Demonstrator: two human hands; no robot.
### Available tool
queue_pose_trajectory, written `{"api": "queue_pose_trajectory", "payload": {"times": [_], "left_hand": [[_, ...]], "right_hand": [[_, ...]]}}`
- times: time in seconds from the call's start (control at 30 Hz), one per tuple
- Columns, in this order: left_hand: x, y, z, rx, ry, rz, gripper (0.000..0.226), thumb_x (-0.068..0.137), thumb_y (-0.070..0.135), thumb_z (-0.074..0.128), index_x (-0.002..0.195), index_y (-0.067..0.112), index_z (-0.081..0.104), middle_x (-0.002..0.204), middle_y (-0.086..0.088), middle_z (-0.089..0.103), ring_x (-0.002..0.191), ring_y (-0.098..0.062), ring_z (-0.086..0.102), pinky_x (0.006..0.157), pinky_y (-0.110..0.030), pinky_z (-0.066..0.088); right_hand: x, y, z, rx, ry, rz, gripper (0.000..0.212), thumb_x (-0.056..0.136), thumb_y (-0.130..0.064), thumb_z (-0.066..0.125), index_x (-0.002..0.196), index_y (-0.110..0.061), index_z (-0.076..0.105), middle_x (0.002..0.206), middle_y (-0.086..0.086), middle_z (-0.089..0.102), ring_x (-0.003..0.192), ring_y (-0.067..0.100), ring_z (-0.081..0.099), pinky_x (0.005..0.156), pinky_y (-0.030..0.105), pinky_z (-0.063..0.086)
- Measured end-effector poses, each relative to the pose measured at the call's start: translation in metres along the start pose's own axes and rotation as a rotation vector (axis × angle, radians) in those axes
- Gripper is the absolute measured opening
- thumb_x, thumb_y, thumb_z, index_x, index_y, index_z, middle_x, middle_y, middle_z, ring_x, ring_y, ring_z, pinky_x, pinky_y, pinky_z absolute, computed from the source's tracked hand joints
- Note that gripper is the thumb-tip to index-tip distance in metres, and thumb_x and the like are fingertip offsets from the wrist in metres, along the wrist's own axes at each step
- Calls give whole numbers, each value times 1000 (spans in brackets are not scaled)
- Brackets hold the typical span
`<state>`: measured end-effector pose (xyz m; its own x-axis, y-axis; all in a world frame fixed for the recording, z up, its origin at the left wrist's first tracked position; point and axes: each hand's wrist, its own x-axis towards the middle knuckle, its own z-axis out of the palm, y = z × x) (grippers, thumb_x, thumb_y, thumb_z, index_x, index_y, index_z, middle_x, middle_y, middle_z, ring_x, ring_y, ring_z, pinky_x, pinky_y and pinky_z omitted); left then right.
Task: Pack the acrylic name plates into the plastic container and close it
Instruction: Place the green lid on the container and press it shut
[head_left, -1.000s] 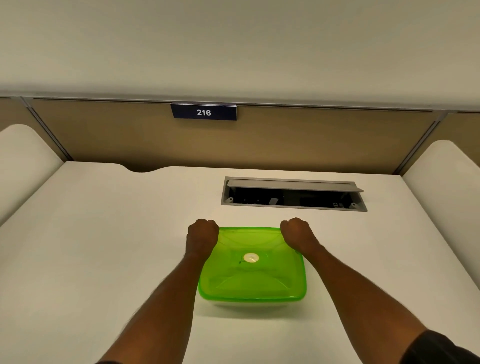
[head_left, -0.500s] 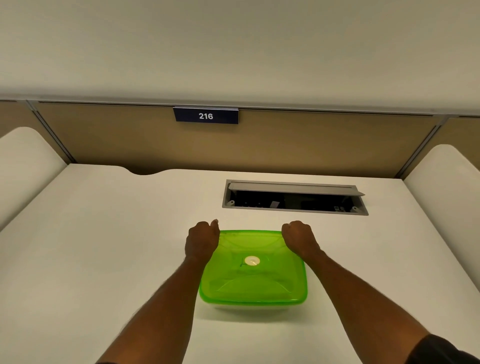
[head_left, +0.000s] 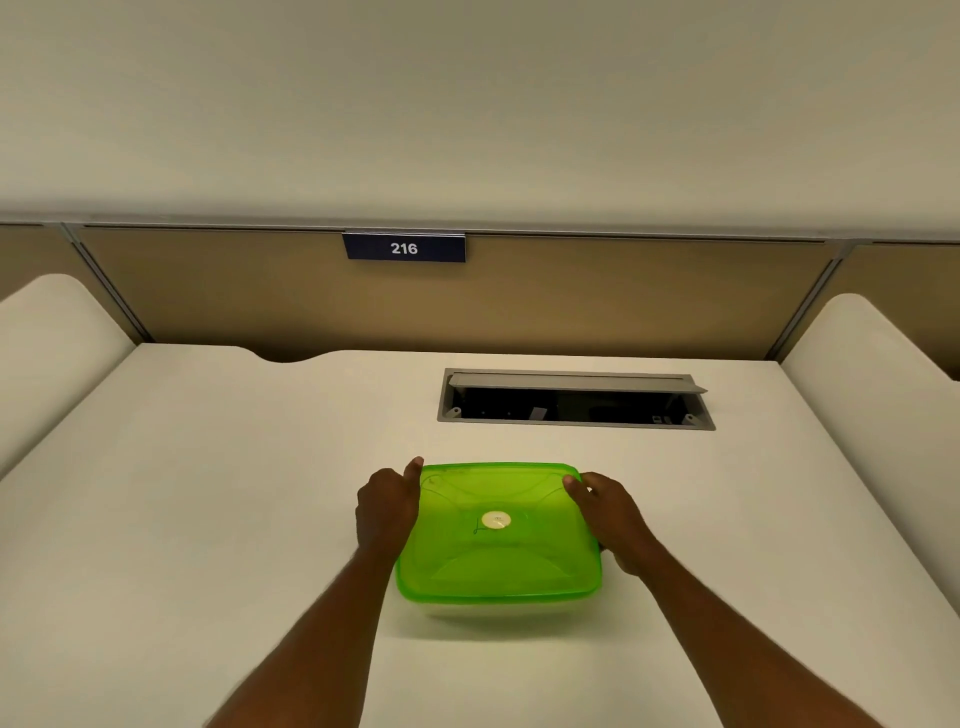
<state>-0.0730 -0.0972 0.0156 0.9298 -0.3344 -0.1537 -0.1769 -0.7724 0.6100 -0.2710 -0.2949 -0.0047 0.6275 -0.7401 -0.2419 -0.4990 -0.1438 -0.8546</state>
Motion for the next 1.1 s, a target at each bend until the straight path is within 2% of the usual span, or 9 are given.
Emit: {"api": "queue_pose_trajectory", "payload": {"times": [0.13, 0.23, 0.37, 0.43, 0.5, 0.67, 0.8, 0.93, 1.1], "left_hand": [[3, 15, -3, -36, -31, 13, 60, 93, 54, 43, 62, 4, 54, 89, -23, 68, 93, -40, 63, 73, -35, 42], [3, 42, -4, -183, -26, -13, 57, 91, 47, 55, 68, -5, 61, 82, -24, 68, 89, -40, 64, 73, -37, 45], [4, 74, 0, -396, -104, -79, 49, 83, 35, 70, 49, 8, 45, 53, -8, 49, 69, -31, 57, 65, -36, 43], [7, 83, 5, -500, -134, -121, 41, 74, 32, 75, 53, 6, 51, 56, -13, 51, 71, -38, 59, 63, -34, 40], [10, 92, 15, -563, -165, -144, 27, 70, 27, 73, 70, 1, 65, 82, -28, 66, 88, -42, 66, 66, -36, 41], [19, 113, 35, -572, -196, -123, 8, 78, 14, 70, 74, 11, 64, 116, -19, 65, 107, -40, 62, 93, -55, 48], [22, 128, 45, -533, -144, -106, 22, 79, 15, 71, 61, 5, 62, 82, -30, 65, 89, -46, 65, 64, -40, 44], [25, 140, 54, -494, -132, -85, 40, 83, 14, 70, 48, 6, 51, 53, -17, 52, 62, -27, 51, 62, -30, 33], [32, 151, 69, -436, -79, -6, 32, 85, 10, 67, 78, -21, 61, 89, -40, 63, 91, -48, 62, 65, -43, 44]], "right_hand": [[4, -1, -10, -10, 89, -102, 45, 97, -35, 49, 56, -19, 42, 54, -3, 42, 55, 16, 38, 60, 33, 31], [12, -7, -29, -23, 138, -91, 45, 98, -30, 47, 56, -18, 37, 53, 2, 36, 54, 17, 33, 58, 31, 27], [24, -9, -58, -50, 187, -86, 43, 99, -28, 44, 59, -14, 43, 55, 4, 42, 56, 18, 36, 56, 31, 26], [30, -6, -68, -67, 209, -91, 42, 100, -28, 43, 62, -11, 49, 58, 7, 47, 58, 19, 39, 57, 32, 28], [37, -3, -80, -82, 237, -92, 41, 100, -28, 44, 62, -12, 48, 58, 6, 46, 58, 19, 39, 57, 32, 28], [55, 0, -99, -112, 255, -75, 43, 98, -30, 45, 58, -16, 38, 52, 1, 37, 52, 18, 33, 56, 31, 24], [72, 5, -107, -174, 274, -95, 46, 99, -31, 45, 56, -16, 37, 51, 3, 38, 51, 18, 35, 53, 32, 23], [89, 12, -112, -190, 287, -91, 48, 98, -32, 45, 54, -16, 36, 50, 2, 38, 50, 18, 35, 53, 31, 24], [110, 22, -117, -166, 293, -93, 50, 98, -32, 46, 52, -17, 36, 48, 1, 38, 50, 21, 38, 56, 32, 33]]}}
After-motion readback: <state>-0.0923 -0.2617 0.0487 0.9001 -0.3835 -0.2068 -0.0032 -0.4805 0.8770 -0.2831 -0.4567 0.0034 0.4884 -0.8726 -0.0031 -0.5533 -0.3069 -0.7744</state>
